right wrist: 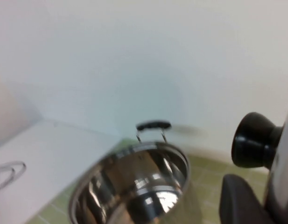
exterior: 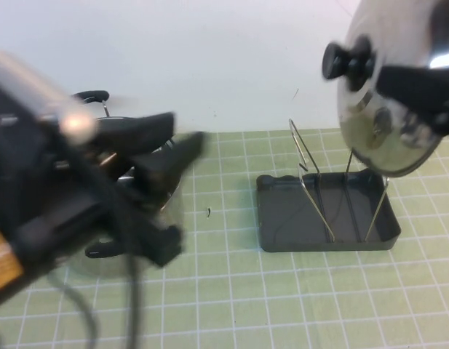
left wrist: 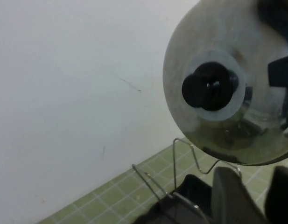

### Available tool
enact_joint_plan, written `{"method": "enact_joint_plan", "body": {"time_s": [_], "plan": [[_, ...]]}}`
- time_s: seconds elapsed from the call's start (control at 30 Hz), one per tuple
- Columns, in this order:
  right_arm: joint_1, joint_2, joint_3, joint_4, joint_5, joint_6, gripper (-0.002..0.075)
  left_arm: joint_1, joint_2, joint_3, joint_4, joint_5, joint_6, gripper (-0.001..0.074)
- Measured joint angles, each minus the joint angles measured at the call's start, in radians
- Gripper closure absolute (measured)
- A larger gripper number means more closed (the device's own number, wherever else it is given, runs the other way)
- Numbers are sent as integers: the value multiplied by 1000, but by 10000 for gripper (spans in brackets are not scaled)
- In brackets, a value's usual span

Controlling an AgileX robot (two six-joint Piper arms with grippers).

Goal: Put pot lid on rack
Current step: Place the pot lid on the pot rack

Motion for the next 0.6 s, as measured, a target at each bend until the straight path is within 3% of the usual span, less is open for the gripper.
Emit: {"method": "enact_joint_plan", "body": {"time_s": [0.07, 0.17, 0.6], "plan": [[0, 61, -9, 0, 2, -39, 615, 0, -50, 0, 16, 75, 2, 620], [0, 174, -46, 0, 2, -76, 615, 0, -98, 0, 28, 141, 4, 699], [4, 453, -119, -2, 22, -189, 615, 0, -122, 0, -6, 391, 10, 733]]}}
